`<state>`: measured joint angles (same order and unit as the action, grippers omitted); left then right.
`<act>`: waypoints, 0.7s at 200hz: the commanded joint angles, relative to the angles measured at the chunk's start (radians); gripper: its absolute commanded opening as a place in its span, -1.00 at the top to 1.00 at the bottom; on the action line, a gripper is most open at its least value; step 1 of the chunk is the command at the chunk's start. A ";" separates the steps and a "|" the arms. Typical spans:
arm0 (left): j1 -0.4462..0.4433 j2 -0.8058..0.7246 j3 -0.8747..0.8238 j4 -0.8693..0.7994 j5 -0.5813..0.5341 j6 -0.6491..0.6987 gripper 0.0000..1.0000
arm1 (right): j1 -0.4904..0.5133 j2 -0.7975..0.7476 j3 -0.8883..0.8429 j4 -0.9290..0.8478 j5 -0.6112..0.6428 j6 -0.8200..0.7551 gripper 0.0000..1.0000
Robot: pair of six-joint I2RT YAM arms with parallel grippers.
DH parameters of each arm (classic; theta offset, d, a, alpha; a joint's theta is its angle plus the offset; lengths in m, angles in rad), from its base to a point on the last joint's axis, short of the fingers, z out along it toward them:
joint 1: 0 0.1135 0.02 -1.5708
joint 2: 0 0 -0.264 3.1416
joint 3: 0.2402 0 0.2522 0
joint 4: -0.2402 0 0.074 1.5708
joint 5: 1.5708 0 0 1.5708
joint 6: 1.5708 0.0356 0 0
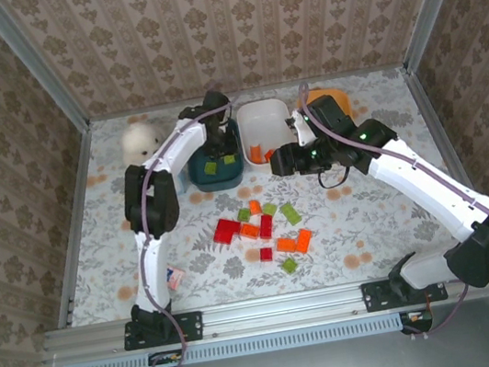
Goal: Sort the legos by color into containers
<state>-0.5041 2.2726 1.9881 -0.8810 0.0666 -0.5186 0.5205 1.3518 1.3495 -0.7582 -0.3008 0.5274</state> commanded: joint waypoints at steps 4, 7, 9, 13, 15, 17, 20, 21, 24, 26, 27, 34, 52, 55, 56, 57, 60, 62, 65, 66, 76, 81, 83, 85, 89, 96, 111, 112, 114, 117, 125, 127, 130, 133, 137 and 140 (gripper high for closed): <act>-0.003 0.024 0.041 -0.102 -0.042 0.012 0.48 | -0.007 0.004 0.018 -0.004 -0.021 0.013 -0.23; -0.004 0.025 0.037 -0.104 -0.045 0.013 0.49 | -0.006 0.004 0.016 -0.004 -0.021 0.013 -0.23; -0.004 0.025 0.034 -0.105 -0.046 0.015 0.49 | -0.006 0.004 0.016 -0.003 -0.021 0.014 -0.23; -0.005 0.025 0.030 -0.103 -0.047 0.017 0.49 | -0.006 0.004 0.012 -0.003 -0.020 0.015 -0.23; -0.005 0.025 0.025 -0.103 -0.047 0.017 0.48 | -0.007 0.003 0.012 -0.003 -0.020 0.015 -0.23; -0.005 0.025 0.020 -0.104 -0.047 0.017 0.48 | -0.007 0.003 0.010 -0.003 -0.020 0.014 -0.23; -0.005 0.025 0.016 -0.105 -0.046 0.017 0.49 | -0.007 0.004 0.009 -0.001 -0.021 0.014 -0.23; -0.005 0.025 0.015 -0.105 -0.046 0.017 0.49 | -0.007 0.004 0.008 -0.001 -0.019 0.014 -0.23; -0.005 0.026 0.010 -0.106 -0.046 0.017 0.49 | -0.008 0.003 0.005 -0.002 -0.018 0.014 -0.23; -0.005 0.027 0.008 -0.107 -0.044 0.017 0.48 | -0.007 0.002 0.005 -0.002 -0.017 0.014 -0.23; -0.006 0.027 0.005 -0.106 -0.042 0.017 0.48 | -0.007 0.002 0.005 -0.002 -0.017 0.014 -0.23; -0.007 0.028 -0.006 -0.103 -0.031 0.018 0.47 | -0.006 0.003 0.000 0.001 -0.016 0.016 -0.23; -0.013 0.030 -0.032 -0.089 -0.013 0.021 0.42 | -0.007 0.007 -0.003 0.004 -0.015 0.018 -0.23; -0.014 0.031 -0.033 -0.091 -0.014 0.023 0.40 | -0.007 0.008 -0.003 0.007 -0.015 0.018 -0.23; -0.014 0.031 -0.034 -0.092 -0.013 0.023 0.40 | -0.008 0.008 -0.003 0.007 -0.015 0.018 -0.23; -0.014 0.032 -0.033 -0.092 -0.014 0.023 0.39 | -0.008 0.009 -0.002 0.006 -0.015 0.017 -0.24; -0.014 0.033 -0.033 -0.095 -0.015 0.023 0.38 | -0.008 0.011 -0.002 0.006 -0.016 0.017 -0.23; -0.016 0.033 -0.033 -0.096 -0.017 0.023 0.37 | -0.008 0.013 -0.001 0.004 -0.017 0.016 -0.23; -0.016 0.033 -0.032 -0.099 -0.019 0.023 0.35 | -0.007 0.014 0.000 0.004 -0.017 0.015 -0.24; -0.016 0.033 -0.032 -0.099 -0.019 0.023 0.34 | -0.008 0.015 0.000 0.003 -0.017 0.015 -0.24; -0.016 0.031 -0.032 -0.101 -0.021 0.023 0.25 | -0.007 0.024 0.004 -0.008 -0.012 0.009 -0.24; -0.016 0.030 -0.029 -0.102 -0.020 0.024 0.18 | -0.007 0.028 0.004 -0.015 -0.009 0.006 -0.24; -0.016 0.030 -0.027 -0.104 -0.020 0.024 0.16 | -0.007 0.029 0.005 -0.017 -0.008 0.005 -0.24; -0.016 0.030 -0.025 -0.105 -0.019 0.023 0.14 | -0.008 0.029 0.005 -0.019 -0.006 0.003 -0.24; -0.016 0.030 -0.020 -0.109 -0.019 0.026 0.10 | -0.007 0.030 0.002 -0.021 -0.005 0.000 -0.24; -0.016 0.030 -0.010 -0.114 -0.016 0.028 0.05 | -0.007 0.029 -0.002 -0.023 -0.001 -0.004 -0.24; -0.017 0.020 0.005 -0.120 -0.016 0.029 -0.01 | -0.005 0.024 -0.010 -0.027 0.008 -0.015 -0.24; -0.017 0.019 0.007 -0.120 -0.016 0.030 -0.02 | -0.005 0.024 -0.010 -0.028 0.008 -0.015 -0.24; -0.017 0.017 0.009 -0.121 -0.016 0.029 -0.02 | -0.005 0.024 -0.010 -0.029 0.010 -0.017 -0.24; -0.017 0.014 0.012 -0.122 -0.016 0.029 -0.03 | -0.004 0.023 -0.010 -0.031 0.011 -0.019 -0.24; -0.017 0.007 0.018 -0.124 -0.016 0.029 -0.04 | -0.001 0.023 -0.011 -0.037 0.018 -0.027 -0.25; -0.017 0.005 0.019 -0.125 -0.015 0.028 -0.05 | 0.000 0.023 -0.010 -0.039 0.019 -0.028 -0.25; -0.016 0.002 0.022 -0.127 -0.014 0.028 -0.05 | 0.000 0.022 -0.010 -0.040 0.022 -0.031 -0.25; -0.016 -0.001 0.025 -0.129 -0.014 0.028 -0.06 | 0.003 0.021 -0.010 -0.042 0.025 -0.035 -0.25; -0.016 -0.007 0.030 -0.132 -0.013 0.025 -0.06 | 0.006 0.022 -0.009 -0.044 0.030 -0.040 -0.25; -0.016 -0.010 0.033 -0.134 -0.016 0.024 -0.07 | 0.008 0.021 -0.009 -0.046 0.034 -0.043 -0.25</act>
<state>-0.5175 2.3089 1.9747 -0.9688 0.0486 -0.5003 0.5209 1.3724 1.3472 -0.7670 -0.2966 0.5205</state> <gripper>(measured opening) 0.527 0.625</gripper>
